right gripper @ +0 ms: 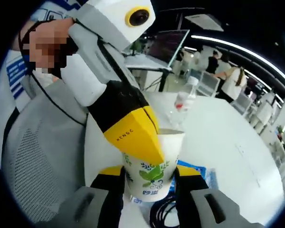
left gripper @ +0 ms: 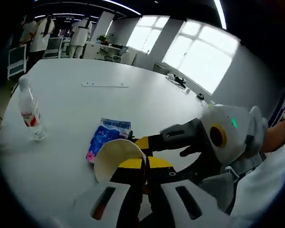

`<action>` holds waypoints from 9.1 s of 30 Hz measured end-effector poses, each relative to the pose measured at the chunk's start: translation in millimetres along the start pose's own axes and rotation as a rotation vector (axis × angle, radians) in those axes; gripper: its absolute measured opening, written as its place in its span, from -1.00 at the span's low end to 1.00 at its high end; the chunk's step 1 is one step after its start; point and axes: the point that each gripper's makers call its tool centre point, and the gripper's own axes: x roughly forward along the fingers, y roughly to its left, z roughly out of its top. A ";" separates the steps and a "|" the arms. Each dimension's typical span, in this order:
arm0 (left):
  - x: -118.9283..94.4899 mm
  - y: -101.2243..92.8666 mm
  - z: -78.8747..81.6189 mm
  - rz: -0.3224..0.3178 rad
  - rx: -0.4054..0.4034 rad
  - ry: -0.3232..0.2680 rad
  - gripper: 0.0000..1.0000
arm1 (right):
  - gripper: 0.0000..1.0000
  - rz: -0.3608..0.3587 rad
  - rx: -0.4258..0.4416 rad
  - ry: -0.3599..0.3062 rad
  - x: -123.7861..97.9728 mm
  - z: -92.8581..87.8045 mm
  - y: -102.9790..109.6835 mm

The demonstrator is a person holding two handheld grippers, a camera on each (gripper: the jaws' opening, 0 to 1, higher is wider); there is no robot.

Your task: Arrange the tabletop items into an orderly group along one side of the table until the central work area is clear of visible clutter.

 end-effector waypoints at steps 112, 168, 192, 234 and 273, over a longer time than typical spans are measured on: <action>42.4 176.9 86.3 0.487 0.380 0.056 -0.73 | -0.13 -0.305 0.764 -0.049 -121.6 -107.2 -38.4; 33.5 56.4 1.4 0.337 0.012 -0.037 -0.71 | -0.22 -0.322 0.841 -0.101 -110.2 -116.7 -30.9; 83.3 27.0 -44.9 0.331 -0.067 0.117 -0.68 | -0.36 -0.330 1.011 -0.075 -64.2 -145.0 -70.7; 101.5 40.0 -68.1 0.441 -0.121 0.222 -0.95 | -0.93 -0.256 1.149 -0.100 -29.0 -157.6 -74.6; 173.2 -2.5 -36.5 0.283 -0.109 0.219 -0.99 | -0.95 -0.338 1.124 -0.087 -90.6 -198.6 -113.4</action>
